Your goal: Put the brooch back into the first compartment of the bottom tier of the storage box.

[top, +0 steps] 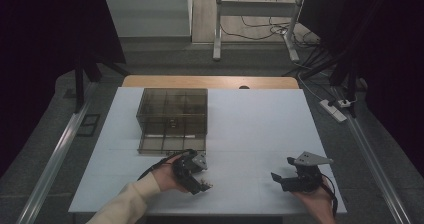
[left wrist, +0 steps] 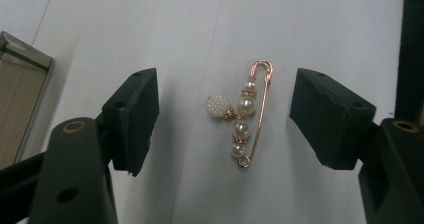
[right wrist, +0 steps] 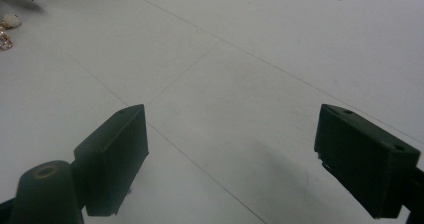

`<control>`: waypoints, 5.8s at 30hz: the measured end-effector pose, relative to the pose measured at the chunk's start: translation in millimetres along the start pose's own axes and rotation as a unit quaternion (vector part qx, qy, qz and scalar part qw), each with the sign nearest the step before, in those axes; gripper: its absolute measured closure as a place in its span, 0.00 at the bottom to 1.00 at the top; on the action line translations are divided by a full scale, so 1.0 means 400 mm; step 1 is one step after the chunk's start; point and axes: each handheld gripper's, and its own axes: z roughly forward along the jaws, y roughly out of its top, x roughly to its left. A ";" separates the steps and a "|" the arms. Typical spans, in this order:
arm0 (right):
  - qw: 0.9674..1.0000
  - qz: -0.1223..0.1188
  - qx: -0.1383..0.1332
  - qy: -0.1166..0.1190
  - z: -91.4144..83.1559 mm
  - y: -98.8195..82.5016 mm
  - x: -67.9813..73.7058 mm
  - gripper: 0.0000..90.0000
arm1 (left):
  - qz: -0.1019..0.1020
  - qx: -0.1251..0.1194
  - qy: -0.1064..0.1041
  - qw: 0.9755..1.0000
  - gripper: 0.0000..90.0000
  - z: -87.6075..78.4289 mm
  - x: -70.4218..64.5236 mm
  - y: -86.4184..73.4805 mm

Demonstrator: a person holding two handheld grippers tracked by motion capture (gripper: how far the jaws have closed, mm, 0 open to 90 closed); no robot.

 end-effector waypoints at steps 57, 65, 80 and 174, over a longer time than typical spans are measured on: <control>1.000 -0.001 0.004 -0.001 0.003 -0.002 0.001 0.15 | -0.021 -0.093 0.035 0.995 0.87 -0.097 0.044 -0.053; 1.000 -0.002 0.005 -0.001 0.003 -0.002 0.001 0.15 | -0.037 -0.108 0.047 0.992 0.87 -0.121 0.058 -0.067; 1.000 -0.003 0.007 -0.002 0.004 -0.002 0.002 0.15 | -0.051 -0.120 0.063 0.990 0.87 -0.146 0.075 -0.089; 1.000 -0.008 0.022 0.001 0.008 -0.005 0.003 0.15 | -0.085 -0.096 0.085 0.988 0.87 -0.158 0.119 -0.154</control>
